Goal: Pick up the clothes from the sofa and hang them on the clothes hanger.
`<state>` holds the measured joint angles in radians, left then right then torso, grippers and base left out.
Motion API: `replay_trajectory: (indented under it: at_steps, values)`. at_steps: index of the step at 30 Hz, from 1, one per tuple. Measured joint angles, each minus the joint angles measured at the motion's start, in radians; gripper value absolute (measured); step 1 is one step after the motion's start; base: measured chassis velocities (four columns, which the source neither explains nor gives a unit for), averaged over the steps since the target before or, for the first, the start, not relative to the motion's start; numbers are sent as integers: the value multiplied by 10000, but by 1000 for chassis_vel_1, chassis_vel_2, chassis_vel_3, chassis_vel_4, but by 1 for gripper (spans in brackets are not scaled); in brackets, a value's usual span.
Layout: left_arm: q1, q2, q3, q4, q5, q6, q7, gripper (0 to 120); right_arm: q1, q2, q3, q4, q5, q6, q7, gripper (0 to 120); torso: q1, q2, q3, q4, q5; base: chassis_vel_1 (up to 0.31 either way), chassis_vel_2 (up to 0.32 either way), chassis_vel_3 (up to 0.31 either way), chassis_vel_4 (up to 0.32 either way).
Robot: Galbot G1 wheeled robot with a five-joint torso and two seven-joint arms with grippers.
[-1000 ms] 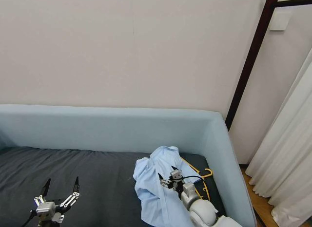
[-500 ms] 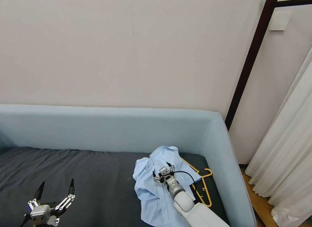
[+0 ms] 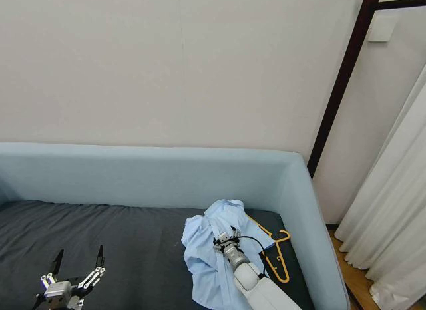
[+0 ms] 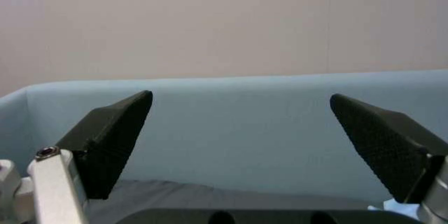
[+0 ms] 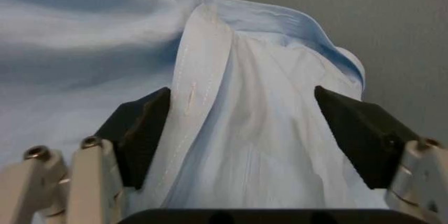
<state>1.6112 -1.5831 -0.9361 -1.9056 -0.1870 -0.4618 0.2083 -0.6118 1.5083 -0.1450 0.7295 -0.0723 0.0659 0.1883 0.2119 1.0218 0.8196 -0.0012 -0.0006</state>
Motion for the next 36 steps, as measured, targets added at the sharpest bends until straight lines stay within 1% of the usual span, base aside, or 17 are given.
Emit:
replay_trajectory:
  at_steps: [1,6,7,8,9,11,12,16,17,21,22,23,27,33,36]
  values:
    - [0,0,0,0,0,0,0,100,0,0,0,0,0,0,0,78,0,0,0,0,0,0,0,0,0]
    - [-38,-14,61,43,42,-8,-4,100,8,181,99,-156,-220,-31,18,56,0,0,0,1,0,0,0,0,0]
    - [-38,-14,61,43,42,-8,-4,100,8,181,99,-156,-220,-31,18,56,0,0,0,1,0,0,0,0,0]
    - [-38,-1,53,51,39,-9,-6,100,12,193,105,-158,-222,-35,23,52,0,0,0,1,0,0,0,0,0]
    - [-39,23,37,62,31,-12,-8,100,25,200,107,-158,-221,-36,29,46,0,0,0,1,0,0,0,0,0]
    - [-50,52,21,81,7,-17,-15,100,45,199,109,-158,-208,-18,36,38,-1,0,0,1,1,0,0,0,0]
    - [-50,52,21,81,7,-17,-15,100,45,199,109,-158,-208,-18,36,38,-1,0,0,1,1,0,0,0,0]
    - [-63,59,74,123,-62,-23,-29,100,120,163,202,-272,-286,88,-18,21,-2,0,0,1,0,0,0,0,0]
    - [-63,59,74,123,-62,-23,-29,100,120,163,202,-272,-286,88,-18,21,-2,0,0,1,0,0,0,0,0]
    - [-97,145,105,152,-79,-24,-29,100,126,25,245,-164,-64,377,-67,3,-2,0,0,0,0,0,0,0,0]
    - [-97,145,105,152,-79,-24,-29,100,126,25,245,-164,-64,377,-67,3,-2,0,0,0,0,0,0,0,0]
    - [-114,168,111,163,-80,-23,-29,100,123,-30,246,-104,-86,522,-145,0,-2,1,0,1,1,0,0,0,0]
    - [-175,203,182,225,-74,1,-23,100,42,-366,24,407,393,716,-375,0,-2,0,0,-1,0,0,0,0,0]
    - [-228,239,266,299,-49,9,-17,100,-60,-614,-21,946,603,996,-424,0,-2,0,0,0,1,0,0,0,0]
    - [-328,301,355,338,-45,39,-14,100,-118,-1072,-151,2070,1475,1161,-503,0,-2,0,0,1,2,0,0,0,0]
